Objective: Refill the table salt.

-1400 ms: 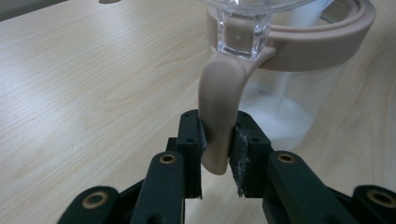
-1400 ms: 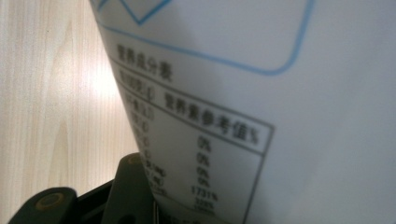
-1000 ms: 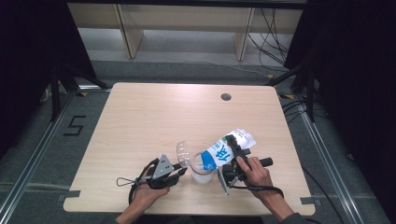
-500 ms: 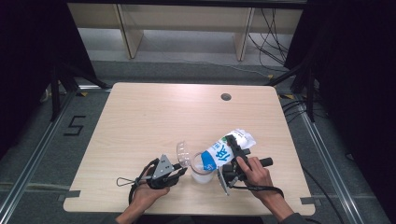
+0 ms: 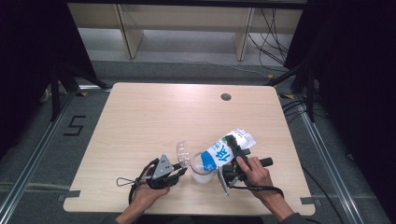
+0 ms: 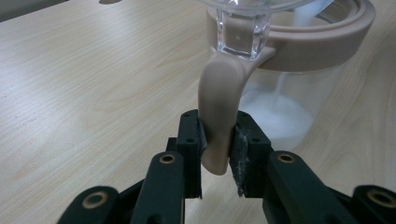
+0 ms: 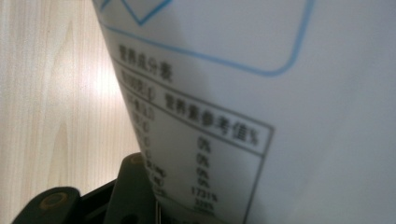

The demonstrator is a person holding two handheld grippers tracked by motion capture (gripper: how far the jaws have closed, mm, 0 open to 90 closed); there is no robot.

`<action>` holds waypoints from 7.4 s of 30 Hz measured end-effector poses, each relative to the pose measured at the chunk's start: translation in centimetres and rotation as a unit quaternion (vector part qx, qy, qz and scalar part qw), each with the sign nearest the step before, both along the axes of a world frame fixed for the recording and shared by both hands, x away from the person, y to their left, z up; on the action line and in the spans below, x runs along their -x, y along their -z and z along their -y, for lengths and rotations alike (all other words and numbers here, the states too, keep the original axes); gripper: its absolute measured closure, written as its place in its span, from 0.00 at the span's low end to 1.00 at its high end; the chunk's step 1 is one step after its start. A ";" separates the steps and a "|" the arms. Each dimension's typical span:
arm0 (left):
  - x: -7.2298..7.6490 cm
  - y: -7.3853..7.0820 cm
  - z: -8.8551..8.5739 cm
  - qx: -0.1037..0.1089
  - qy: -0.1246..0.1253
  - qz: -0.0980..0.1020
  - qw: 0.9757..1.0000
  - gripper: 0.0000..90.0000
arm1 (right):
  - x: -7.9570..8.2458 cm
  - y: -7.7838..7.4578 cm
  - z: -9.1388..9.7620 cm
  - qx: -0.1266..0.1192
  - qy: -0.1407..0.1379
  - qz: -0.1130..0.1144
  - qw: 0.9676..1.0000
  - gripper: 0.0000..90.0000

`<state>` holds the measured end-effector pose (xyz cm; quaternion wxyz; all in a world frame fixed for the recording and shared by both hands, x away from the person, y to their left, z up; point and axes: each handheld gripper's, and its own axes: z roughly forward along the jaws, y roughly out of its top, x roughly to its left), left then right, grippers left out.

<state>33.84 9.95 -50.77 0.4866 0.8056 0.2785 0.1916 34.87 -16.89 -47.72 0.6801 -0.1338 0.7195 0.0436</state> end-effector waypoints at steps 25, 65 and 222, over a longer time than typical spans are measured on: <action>0.0 0.0 0.0 0.002 0.001 -0.001 1.000 0.83 | 0.0 0.3 0.2 -0.019 0.005 -0.007 1.000 0.65; -0.1 0.0 0.0 0.003 0.005 0.000 1.000 0.83 | 0.2 0.3 0.2 -0.020 0.010 -0.008 1.000 0.66; -0.1 -0.1 -0.1 0.001 0.008 0.004 1.000 0.83 | 0.2 -0.2 0.1 0.014 -0.006 0.004 1.000 0.70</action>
